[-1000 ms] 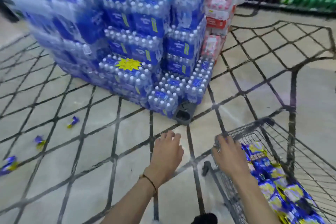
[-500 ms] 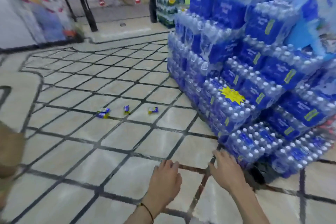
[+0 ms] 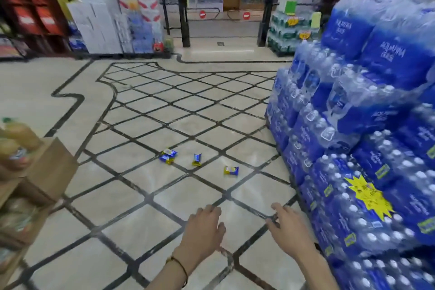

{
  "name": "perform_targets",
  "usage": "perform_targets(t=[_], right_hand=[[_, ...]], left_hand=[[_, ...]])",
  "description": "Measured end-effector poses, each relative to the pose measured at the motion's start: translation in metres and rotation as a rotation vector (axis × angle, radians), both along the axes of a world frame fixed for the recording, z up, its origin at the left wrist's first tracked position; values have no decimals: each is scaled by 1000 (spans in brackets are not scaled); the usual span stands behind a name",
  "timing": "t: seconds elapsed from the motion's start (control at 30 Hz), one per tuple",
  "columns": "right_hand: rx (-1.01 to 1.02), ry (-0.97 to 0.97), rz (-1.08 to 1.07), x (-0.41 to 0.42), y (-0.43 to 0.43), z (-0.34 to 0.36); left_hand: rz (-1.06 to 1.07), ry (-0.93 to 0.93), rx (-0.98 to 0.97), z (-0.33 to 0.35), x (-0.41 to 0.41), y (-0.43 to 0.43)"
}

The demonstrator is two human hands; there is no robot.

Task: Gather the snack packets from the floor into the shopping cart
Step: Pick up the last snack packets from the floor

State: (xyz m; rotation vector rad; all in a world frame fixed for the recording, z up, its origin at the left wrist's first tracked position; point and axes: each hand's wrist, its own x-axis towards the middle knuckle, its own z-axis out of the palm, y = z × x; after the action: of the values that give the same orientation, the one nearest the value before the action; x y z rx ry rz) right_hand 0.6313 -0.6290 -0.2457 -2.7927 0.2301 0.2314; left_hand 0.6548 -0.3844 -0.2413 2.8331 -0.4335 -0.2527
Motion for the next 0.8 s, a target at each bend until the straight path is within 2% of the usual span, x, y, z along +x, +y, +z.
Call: perform_targets(t=[0.17,0.37,0.6,0.8], right_hand=[[15,-19,75,113,0,11],[11,22,208,239,49,-14],[-66,159,172,381,84,-66],[-106,202,98,503,83,-68]], left_hand=[[157,-21,-27,5,81,24],[304,41,-35,-16,177,68],[293,153,-54,-66,335,110],[229,200,-39,-83,476,125]])
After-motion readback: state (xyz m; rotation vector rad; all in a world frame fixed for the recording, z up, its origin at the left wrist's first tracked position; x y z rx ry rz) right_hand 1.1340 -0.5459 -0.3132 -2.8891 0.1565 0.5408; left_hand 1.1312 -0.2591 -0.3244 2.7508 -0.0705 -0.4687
